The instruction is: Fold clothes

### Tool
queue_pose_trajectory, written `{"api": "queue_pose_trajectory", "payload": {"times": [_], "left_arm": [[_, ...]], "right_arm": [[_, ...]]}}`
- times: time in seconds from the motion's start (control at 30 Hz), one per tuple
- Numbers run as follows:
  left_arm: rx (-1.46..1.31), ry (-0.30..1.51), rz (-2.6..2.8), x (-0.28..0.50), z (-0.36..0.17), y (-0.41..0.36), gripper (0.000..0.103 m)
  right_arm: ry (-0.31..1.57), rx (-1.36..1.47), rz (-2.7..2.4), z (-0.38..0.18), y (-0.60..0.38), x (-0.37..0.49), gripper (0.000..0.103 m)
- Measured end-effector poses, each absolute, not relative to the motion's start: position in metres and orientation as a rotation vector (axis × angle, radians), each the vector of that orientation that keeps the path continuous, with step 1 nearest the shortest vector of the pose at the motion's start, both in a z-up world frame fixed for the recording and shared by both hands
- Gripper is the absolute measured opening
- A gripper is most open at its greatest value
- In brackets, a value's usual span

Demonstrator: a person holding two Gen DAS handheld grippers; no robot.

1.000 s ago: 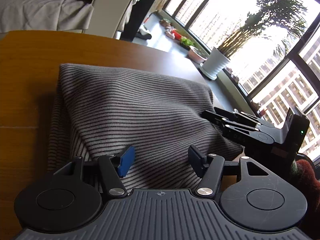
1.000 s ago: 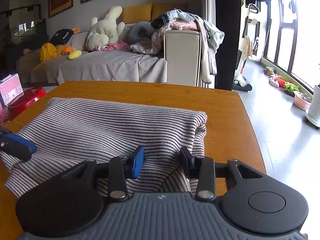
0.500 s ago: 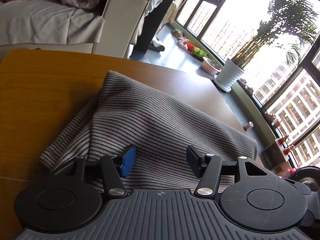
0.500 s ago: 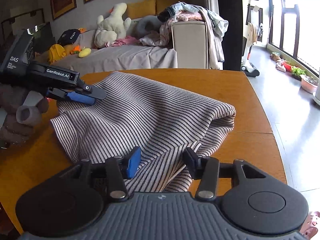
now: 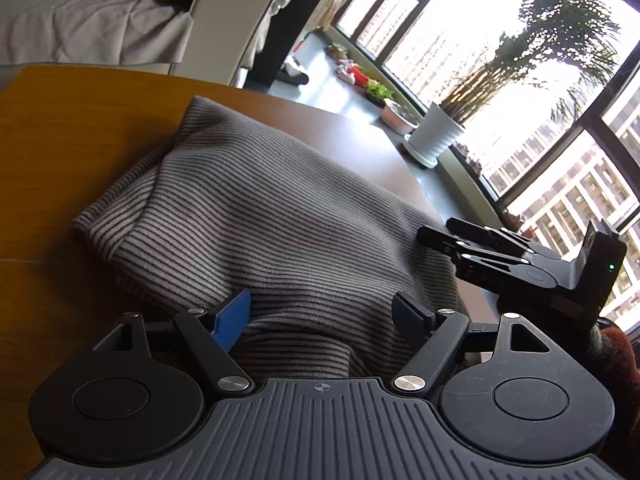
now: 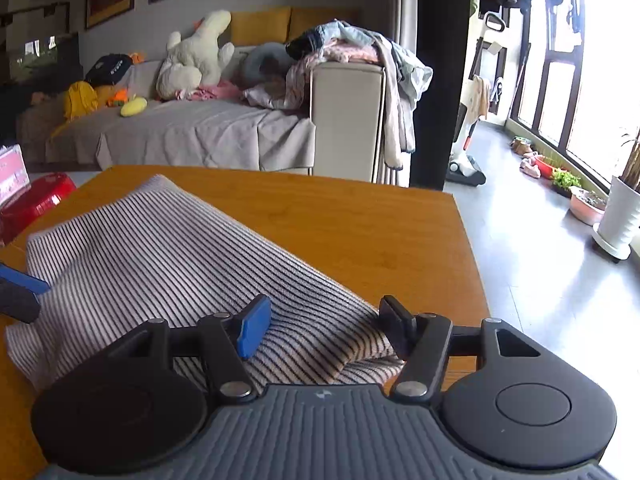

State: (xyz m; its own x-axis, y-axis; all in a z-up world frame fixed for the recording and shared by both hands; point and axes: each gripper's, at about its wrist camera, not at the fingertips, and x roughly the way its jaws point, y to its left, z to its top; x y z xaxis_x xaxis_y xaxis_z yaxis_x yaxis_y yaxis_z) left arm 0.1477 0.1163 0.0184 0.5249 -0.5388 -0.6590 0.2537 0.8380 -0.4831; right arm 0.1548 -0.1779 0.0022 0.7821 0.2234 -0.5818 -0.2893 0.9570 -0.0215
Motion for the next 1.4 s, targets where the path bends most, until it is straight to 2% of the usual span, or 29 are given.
{"api": "queue_pose_trajectory", "payload": {"times": [0.13, 0.23, 0.37, 0.5, 0.57, 0.63, 0.8, 0.97, 1.07, 1.13, 1.23, 1.4], "left_arm": [[-0.352, 0.91, -0.5, 0.162, 0.013, 0.115, 0.083], [-0.345, 0.904, -0.515, 0.177, 0.012, 0.112, 0.088], [-0.317, 0.879, -0.503, 0.207, 0.014, 0.101, 0.088], [-0.31, 0.837, -0.459, 0.233, 0.011, 0.099, 0.082], [-0.333, 0.842, -0.457, 0.233, 0.015, 0.103, 0.082], [-0.321, 0.829, -0.464, 0.224, 0.023, 0.109, 0.083], [-0.251, 0.847, -0.456, 0.201, 0.017, 0.109, 0.083], [-0.181, 0.864, -0.447, 0.179, 0.011, 0.109, 0.085], [-0.139, 0.874, -0.442, 0.165, 0.008, 0.109, 0.085], [-0.116, 0.878, -0.442, 0.157, 0.006, 0.108, 0.087], [-0.139, 0.859, -0.475, 0.157, 0.006, 0.104, 0.085], [-0.178, 0.828, -0.531, 0.156, 0.008, 0.097, 0.084]], "right_arm": [[0.615, -0.102, 0.282, -0.016, -0.175, 0.158, 0.064], [0.622, -0.075, 0.268, -0.016, -0.18, 0.153, 0.064], [0.618, -0.087, 0.223, -0.015, -0.177, 0.125, 0.064], [0.64, -0.122, 0.297, -0.009, -0.162, 0.097, 0.064], [0.656, -0.116, 0.353, -0.003, -0.158, 0.09, 0.068], [0.647, -0.074, 0.373, 0.007, -0.165, 0.088, 0.087], [0.581, 0.032, 0.353, 0.023, -0.182, 0.097, 0.087], [0.676, 0.038, 0.365, -0.007, -0.169, 0.104, 0.087], [0.672, 0.066, 0.358, -0.019, -0.169, 0.092, 0.088], [0.696, 0.117, 0.356, -0.02, -0.177, 0.09, 0.093], [0.715, 0.14, 0.351, -0.022, -0.186, 0.087, 0.1], [0.699, 0.145, 0.339, -0.025, -0.188, 0.082, 0.103]]}}
